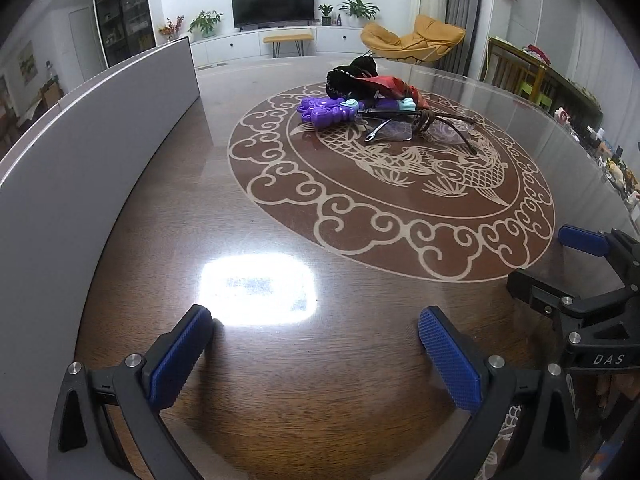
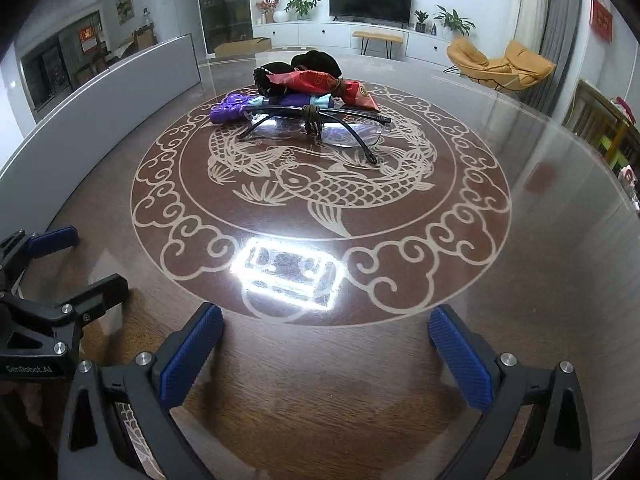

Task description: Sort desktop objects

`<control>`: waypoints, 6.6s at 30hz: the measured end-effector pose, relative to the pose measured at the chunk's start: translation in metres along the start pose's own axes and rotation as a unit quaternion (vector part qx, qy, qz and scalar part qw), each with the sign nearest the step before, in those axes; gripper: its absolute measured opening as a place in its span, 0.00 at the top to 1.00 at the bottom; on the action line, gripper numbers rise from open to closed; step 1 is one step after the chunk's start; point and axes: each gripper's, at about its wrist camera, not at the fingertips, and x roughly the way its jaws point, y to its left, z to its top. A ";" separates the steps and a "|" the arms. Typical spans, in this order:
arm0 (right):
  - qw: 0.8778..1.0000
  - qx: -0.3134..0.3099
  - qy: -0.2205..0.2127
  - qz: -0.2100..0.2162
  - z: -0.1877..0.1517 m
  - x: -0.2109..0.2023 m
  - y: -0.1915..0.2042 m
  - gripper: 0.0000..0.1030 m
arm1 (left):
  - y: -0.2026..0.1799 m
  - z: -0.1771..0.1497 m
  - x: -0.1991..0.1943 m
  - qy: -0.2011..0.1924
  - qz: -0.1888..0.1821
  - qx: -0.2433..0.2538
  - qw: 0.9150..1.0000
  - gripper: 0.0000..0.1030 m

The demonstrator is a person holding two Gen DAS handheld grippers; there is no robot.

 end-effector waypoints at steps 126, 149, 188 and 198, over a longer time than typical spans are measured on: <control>0.993 -0.096 -0.002 0.071 -0.001 0.001 -0.008 0.00 | -0.008 0.127 0.093 0.018 -0.035 0.114 0.993 0.00; 0.993 -0.094 -0.002 0.074 -0.002 -0.001 -0.007 0.00 | 0.005 0.071 0.052 -0.005 0.014 -0.002 1.000 0.27; 0.993 -0.097 -0.001 0.071 -0.003 -0.001 -0.006 0.00 | 0.004 0.034 0.032 0.005 -0.008 0.011 1.000 0.00; 0.993 -0.097 -0.001 0.071 -0.003 -0.001 -0.006 0.00 | 0.004 0.033 0.031 0.005 -0.008 0.011 1.000 0.00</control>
